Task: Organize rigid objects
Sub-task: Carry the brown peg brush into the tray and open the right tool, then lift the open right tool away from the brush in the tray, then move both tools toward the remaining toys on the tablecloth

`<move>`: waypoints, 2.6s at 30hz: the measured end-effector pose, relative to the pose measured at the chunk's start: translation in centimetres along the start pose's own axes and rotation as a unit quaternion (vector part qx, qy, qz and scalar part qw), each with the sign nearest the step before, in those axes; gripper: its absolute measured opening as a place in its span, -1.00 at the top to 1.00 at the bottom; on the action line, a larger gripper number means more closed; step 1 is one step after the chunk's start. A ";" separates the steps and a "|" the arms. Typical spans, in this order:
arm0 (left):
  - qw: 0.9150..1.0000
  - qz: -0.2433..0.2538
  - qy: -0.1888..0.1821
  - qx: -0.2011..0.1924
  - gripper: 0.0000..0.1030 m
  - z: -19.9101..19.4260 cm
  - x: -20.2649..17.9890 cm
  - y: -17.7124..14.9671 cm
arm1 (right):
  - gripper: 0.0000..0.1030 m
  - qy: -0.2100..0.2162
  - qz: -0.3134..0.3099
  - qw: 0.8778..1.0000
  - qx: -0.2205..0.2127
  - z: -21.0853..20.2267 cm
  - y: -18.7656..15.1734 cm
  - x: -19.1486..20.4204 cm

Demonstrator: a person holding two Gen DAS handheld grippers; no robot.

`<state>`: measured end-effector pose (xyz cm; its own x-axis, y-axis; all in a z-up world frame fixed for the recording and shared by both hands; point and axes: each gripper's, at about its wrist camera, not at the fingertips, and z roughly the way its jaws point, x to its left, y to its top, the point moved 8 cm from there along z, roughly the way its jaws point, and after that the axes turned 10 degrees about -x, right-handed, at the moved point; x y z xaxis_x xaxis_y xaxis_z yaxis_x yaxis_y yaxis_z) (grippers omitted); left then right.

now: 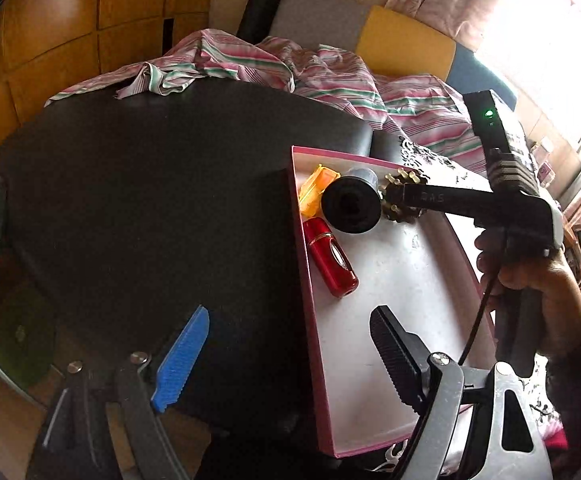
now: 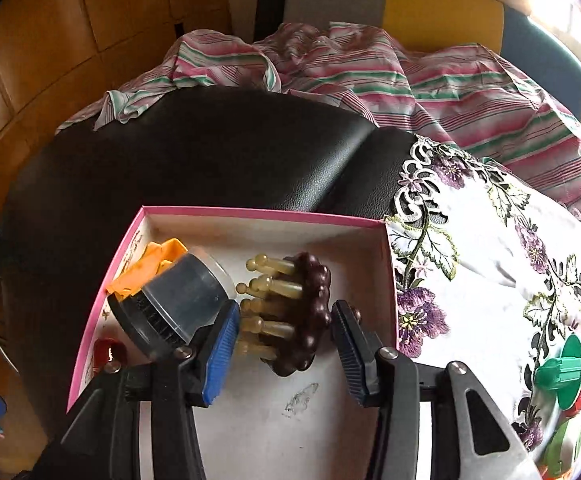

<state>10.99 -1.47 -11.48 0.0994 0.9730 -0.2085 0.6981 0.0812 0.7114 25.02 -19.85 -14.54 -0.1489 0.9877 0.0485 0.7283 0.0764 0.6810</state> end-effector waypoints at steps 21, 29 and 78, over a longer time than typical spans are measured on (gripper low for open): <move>0.999 0.030 0.012 -0.019 -0.62 -1.4 -1.2 0.4 | -0.21 0.011 -0.001 0.999 -0.046 -5.9 -2.3 0.4; 0.999 0.037 0.011 -0.017 -0.62 -1.8 -1.7 0.1 | -0.21 0.009 -0.016 0.998 -0.056 -7.8 -3.6 1.3; 0.995 0.092 0.008 -0.020 -0.76 -2.0 -4.3 -0.8 | -0.24 -0.148 0.083 0.979 -0.111 -17.4 -4.5 -17.8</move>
<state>8.55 -5.27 -9.81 0.2123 0.9753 -0.0614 0.6402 -0.0913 0.7628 12.71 -40.20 -5.76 0.1825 0.9830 -0.0198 0.5576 -0.0869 0.8255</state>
